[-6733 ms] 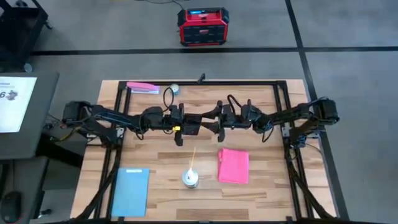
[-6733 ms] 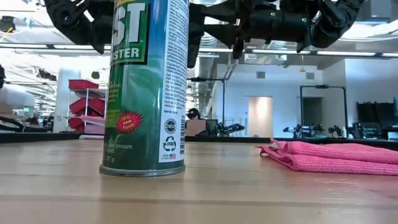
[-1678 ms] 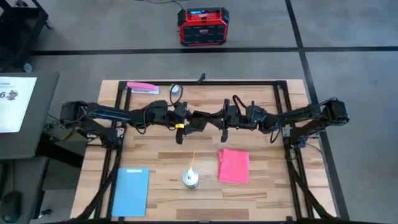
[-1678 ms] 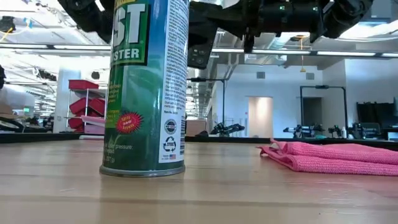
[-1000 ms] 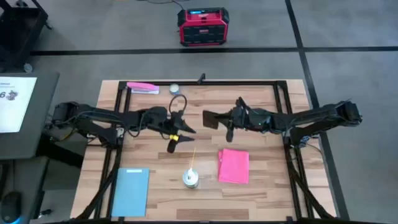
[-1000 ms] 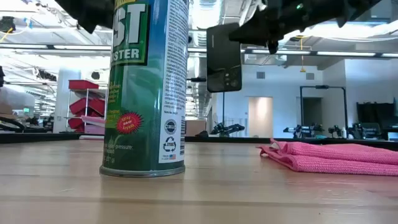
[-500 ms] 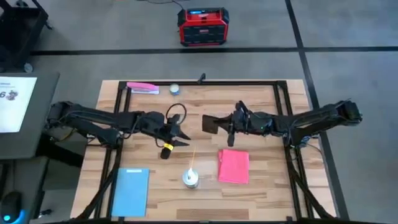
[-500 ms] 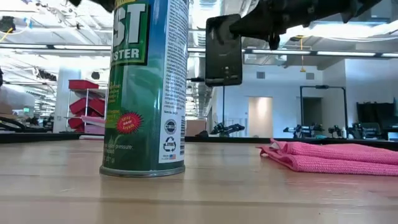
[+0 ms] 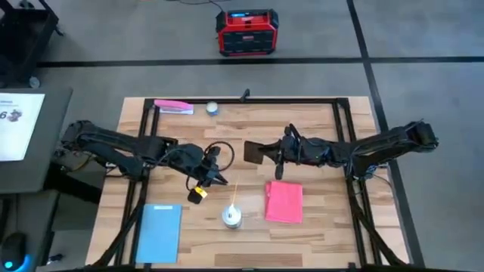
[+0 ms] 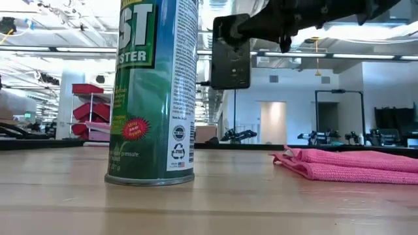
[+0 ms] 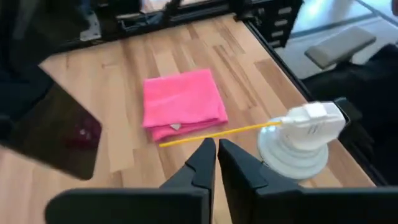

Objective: Apply microfiber cloth
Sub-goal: Spray the back of the black cellphone using the spray bottle

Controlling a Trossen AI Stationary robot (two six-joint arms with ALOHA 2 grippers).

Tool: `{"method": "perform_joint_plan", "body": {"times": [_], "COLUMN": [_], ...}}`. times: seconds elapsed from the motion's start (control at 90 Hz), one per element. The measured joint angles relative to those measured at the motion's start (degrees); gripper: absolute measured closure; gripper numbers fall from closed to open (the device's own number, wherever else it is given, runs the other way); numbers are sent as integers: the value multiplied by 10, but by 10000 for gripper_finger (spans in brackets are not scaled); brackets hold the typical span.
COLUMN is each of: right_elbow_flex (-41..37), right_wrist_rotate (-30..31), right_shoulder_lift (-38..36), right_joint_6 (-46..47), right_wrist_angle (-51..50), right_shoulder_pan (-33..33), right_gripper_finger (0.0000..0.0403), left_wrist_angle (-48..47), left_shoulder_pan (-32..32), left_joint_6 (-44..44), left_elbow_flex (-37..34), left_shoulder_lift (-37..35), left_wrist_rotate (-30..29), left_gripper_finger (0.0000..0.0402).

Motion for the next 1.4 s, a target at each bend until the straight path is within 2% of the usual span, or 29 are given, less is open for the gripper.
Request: {"method": "perform_joint_plan", "body": {"times": [0.233, 0.822, 1.4], "right_elbow_flex": [0, 0, -1], "right_wrist_rotate": [-1, 14, 18], "right_shoulder_lift": [25, 26, 26], "right_joint_6": [9, 15, 25], "right_wrist_angle": [27, 15, 18], "right_shoulder_pan": [-1, 2, 16], "right_gripper_finger": [385, 385, 385], "left_wrist_angle": [-46, -227, -251], "left_shoulder_pan": [-22, -55, -79], "left_joint_6": [5, 44, 12], "left_elbow_flex": [42, 245, 270], "left_shoulder_lift": [38, 178, 186], "left_wrist_rotate": [-11, -45, -43], "left_gripper_finger": [402, 402, 402]}}
